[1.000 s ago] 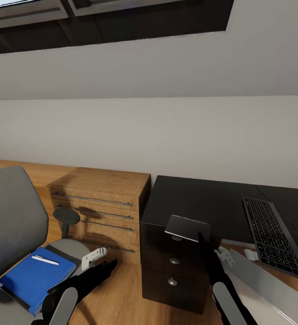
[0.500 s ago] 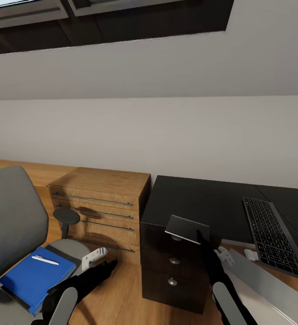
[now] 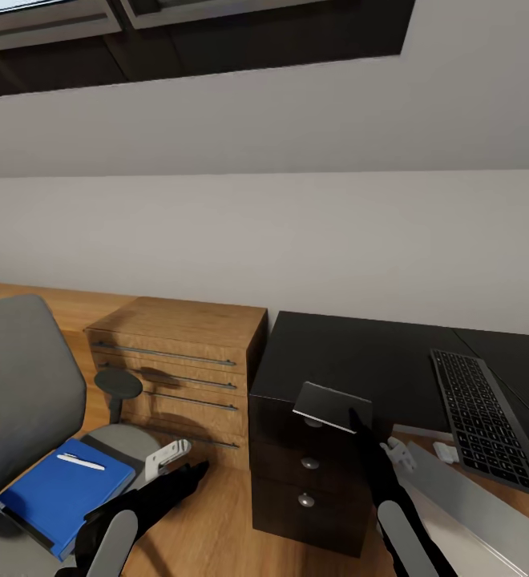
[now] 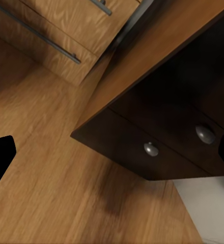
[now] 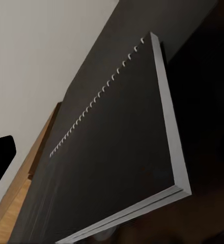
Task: In the bedroom, organize the workspace by keeping the computer under the desk, ensuring the monitor is on the desk, placing the keyboard on the desk next to the monitor, placing the mouse on the desk next to the keyboard, moving the folder from the swivel chair onto the desk next to the mouse, stacking the notebook on top of the folder with the pen on top of the notebook, and positioning the swivel chair next to the desk.
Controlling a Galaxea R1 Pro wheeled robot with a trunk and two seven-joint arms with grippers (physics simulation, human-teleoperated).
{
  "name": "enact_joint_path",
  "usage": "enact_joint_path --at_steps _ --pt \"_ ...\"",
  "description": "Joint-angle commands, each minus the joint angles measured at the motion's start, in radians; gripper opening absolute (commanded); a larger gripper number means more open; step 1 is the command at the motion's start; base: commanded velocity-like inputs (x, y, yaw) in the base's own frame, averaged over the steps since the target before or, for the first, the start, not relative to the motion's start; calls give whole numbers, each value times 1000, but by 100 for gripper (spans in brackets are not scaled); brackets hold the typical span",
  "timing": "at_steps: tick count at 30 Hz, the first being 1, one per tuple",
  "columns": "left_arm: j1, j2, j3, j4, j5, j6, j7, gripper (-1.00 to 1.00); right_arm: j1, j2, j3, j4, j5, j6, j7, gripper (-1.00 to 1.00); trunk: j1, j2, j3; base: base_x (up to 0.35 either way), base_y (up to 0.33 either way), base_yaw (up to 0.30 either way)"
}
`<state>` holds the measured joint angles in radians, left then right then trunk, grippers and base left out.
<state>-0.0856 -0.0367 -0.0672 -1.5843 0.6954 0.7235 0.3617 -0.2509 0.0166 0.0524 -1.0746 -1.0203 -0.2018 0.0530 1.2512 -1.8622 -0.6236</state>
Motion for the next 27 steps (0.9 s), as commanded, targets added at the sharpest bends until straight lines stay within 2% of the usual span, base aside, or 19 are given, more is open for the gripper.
enact_joint_path --at_steps 1,8,27 --pt "-1 0 0 -1 10 2 10 100 -1 0 1 1 -11 -5 5 100 0 -1 -1 -82 0 0" --pt "-1 0 0 0 10 2 10 100 -1 0 2 1 -11 -5 5 100 0 -1 -1 -244 0 0" --pt "-1 0 0 0 11 2 10 100 -1 0 4 2 -11 -5 5 100 0 -1 -1 -330 0 0"
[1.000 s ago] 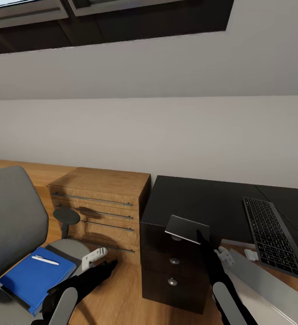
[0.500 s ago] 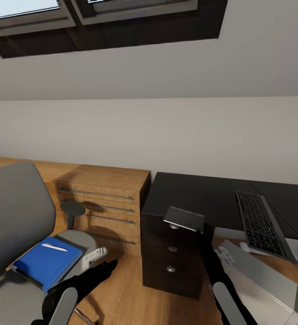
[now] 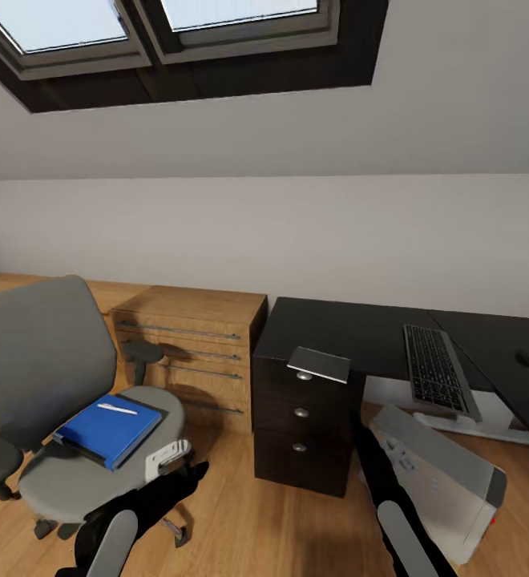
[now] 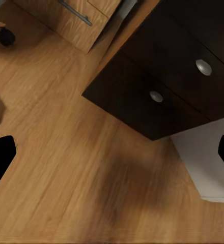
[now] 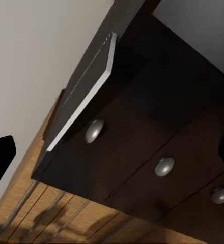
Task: In the bedroom, organize the workspace by keeping the computer under the desk, ensuring the monitor is on the desk, placing the keyboard on the desk next to the monitor, placing the mouse on the desk next to the keyboard, moving the folder from the swivel chair onto the desk next to the mouse, stacking the notebook on top of the folder with the pen on top of the notebook, and positioning the swivel chair next to the desk.
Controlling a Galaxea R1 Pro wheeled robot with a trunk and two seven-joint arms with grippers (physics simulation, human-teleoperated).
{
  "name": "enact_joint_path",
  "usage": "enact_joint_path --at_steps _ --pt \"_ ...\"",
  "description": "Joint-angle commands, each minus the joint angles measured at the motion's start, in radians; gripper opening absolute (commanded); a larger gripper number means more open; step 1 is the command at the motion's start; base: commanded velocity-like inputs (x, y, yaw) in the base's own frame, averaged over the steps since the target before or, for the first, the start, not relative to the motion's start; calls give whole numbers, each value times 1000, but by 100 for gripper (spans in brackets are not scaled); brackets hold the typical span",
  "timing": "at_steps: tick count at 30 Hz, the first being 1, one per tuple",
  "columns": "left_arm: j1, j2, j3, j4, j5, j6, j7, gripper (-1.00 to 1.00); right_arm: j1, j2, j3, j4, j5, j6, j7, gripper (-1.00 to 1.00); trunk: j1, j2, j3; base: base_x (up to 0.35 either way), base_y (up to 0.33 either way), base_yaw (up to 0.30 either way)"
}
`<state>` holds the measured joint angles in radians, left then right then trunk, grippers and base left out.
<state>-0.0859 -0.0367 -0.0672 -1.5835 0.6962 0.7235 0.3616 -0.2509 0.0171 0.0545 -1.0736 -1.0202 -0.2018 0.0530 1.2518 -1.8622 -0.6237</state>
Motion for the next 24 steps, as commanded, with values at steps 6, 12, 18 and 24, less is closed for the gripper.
enact_joint_path --at_steps 6,12,18,24 --pt "-1 0 1 -1 11 2 10 100 -1 1 4 3 -11 -5 5 100 -1 -1 -1 -336 0 0" --pt "-1 1 3 0 9 0 10 100 -1 1 12 5 -5 -5 5 100 -1 -1 -1 -252 0 0" --pt "-1 1 3 5 5 -7 6 100 -1 2 65 37 12 -6 -21 100 -5 6 2 -68 0 0" --pt "0 0 -4 40 1 -12 6 100 -3 20 128 115 65 -10 -112 100 -28 48 21 -15 0 0"
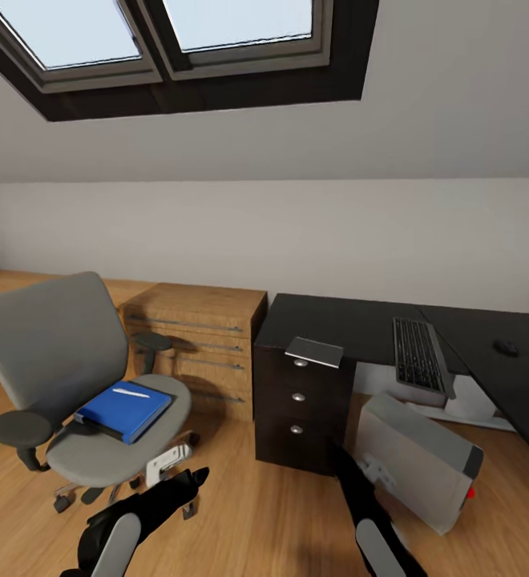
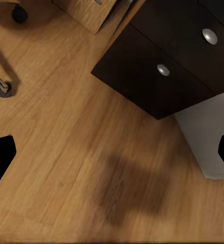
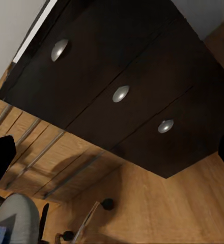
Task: In the bedroom, organize the workspace by keeping the computer under the desk, ensuring the monitor is on the desk, placing the keyboard on the desk next to the monitor, placing the mouse on the desk next to the keyboard, moving the folder from the swivel chair onto the desk next to the mouse, stacking the notebook on top of the folder with the pen on top of the notebook, and positioning the swivel chair next to the desk.
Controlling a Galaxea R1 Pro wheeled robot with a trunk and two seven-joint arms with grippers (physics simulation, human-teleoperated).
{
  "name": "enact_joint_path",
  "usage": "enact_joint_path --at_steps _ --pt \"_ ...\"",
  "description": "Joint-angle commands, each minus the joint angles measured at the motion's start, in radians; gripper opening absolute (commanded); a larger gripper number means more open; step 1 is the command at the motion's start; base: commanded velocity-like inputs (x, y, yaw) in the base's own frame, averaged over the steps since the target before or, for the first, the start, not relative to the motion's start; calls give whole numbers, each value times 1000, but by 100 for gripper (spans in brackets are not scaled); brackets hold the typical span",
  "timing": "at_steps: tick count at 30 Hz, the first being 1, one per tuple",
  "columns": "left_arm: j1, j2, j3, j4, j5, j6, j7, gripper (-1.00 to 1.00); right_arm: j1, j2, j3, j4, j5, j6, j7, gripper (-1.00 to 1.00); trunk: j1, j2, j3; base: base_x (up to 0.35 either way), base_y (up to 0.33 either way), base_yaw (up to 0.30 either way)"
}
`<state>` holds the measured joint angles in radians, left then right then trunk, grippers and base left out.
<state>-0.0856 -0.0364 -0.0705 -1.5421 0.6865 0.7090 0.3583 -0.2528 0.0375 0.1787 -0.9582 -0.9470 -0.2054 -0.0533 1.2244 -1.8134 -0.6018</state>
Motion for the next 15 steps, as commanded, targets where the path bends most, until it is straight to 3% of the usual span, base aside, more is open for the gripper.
enact_joint_path --at_steps 1,6,8,9,10,13,15 --pt "-1 -1 -2 4 10 2 10 100 -1 4 9 8 6 -7 -16 100 -4 7 2 -5 0 0" --pt "-1 -3 -33 41 8 -1 12 100 -2 21 22 44 96 -8 -46 100 -23 42 18 -3 0 0" --pt "-1 -3 -59 77 7 -8 13 100 -2 25 25 92 157 -10 -55 100 -31 56 24 -1 0 0" --pt "-1 -4 -91 175 -7 -76 14 100 -2 29 28 216 286 -25 -63 100 -35 63 27 0 0 0" --pt "-1 -4 -97 195 -12 -93 13 100 -2 30 28 238 309 -30 -64 100 -39 70 30 0 0 0" --pt "-2 -4 -167 358 -74 -228 12 100 -2 32 29 402 466 -90 -77 100 -50 91 40 0 0 0" --pt "-2 -2 -187 409 -89 -305 11 100 -2 32 30 462 524 -118 -100 100 -58 105 46 0 0 0"
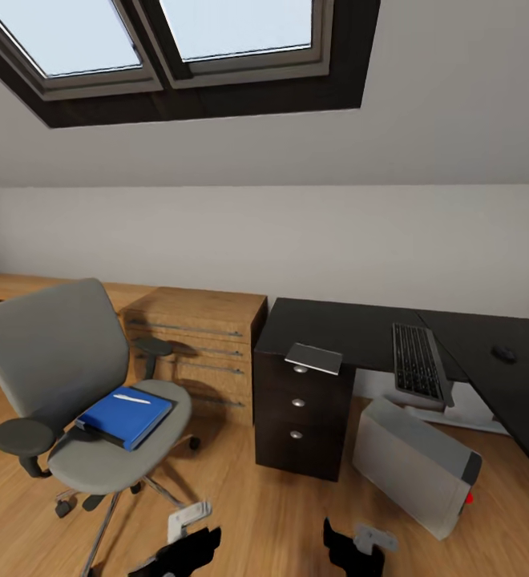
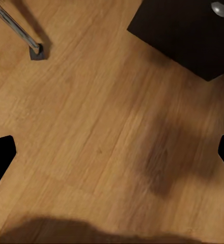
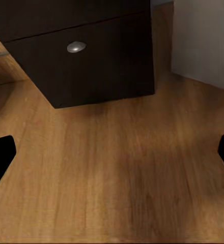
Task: In the bedroom, organize the workspace by keeping the computer under the desk, ensuring the monitor is on the desk, placing the keyboard on the desk next to the monitor, placing the mouse on the desk next to the keyboard, moving the folder from the swivel chair onto the desk next to the mouse, stacking the notebook on top of the folder with the pen on top of the notebook, and positioning the swivel chair next to the desk.
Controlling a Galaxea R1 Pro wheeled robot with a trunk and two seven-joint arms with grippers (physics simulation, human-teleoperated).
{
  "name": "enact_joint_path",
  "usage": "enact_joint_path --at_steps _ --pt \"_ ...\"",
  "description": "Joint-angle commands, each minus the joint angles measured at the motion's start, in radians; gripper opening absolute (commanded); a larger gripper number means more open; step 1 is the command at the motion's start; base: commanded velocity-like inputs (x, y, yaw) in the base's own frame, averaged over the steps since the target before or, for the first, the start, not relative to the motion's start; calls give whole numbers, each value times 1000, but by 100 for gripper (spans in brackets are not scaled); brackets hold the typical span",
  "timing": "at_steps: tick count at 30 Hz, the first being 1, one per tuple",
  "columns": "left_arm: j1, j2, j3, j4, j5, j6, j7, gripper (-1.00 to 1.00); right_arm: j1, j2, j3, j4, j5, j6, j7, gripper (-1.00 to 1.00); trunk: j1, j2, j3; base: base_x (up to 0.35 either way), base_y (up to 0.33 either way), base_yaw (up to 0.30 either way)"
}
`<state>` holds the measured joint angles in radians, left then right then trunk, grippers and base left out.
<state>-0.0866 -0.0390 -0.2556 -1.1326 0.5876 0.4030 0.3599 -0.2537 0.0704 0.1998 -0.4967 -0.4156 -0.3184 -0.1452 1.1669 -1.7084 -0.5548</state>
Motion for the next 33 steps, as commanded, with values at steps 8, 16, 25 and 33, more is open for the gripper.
enact_joint_path --at_steps 8,16,25,33 --pt "0 2 -49 258 -29 -271 6 100 -1 -3 3 164 118 -69 -43 100 -31 56 24 0 0 0" --pt "-1 3 -71 371 -51 -294 7 100 -1 -4 4 208 132 -98 -42 100 -62 112 49 0 0 0" --pt "0 1 -73 435 -51 -297 7 100 -1 -3 3 238 134 -128 -14 100 -96 175 77 0 0 0" --pt "0 -1 -74 456 -51 -297 7 100 -1 -5 2 272 138 -128 -5 100 -127 231 102 0 0 0"
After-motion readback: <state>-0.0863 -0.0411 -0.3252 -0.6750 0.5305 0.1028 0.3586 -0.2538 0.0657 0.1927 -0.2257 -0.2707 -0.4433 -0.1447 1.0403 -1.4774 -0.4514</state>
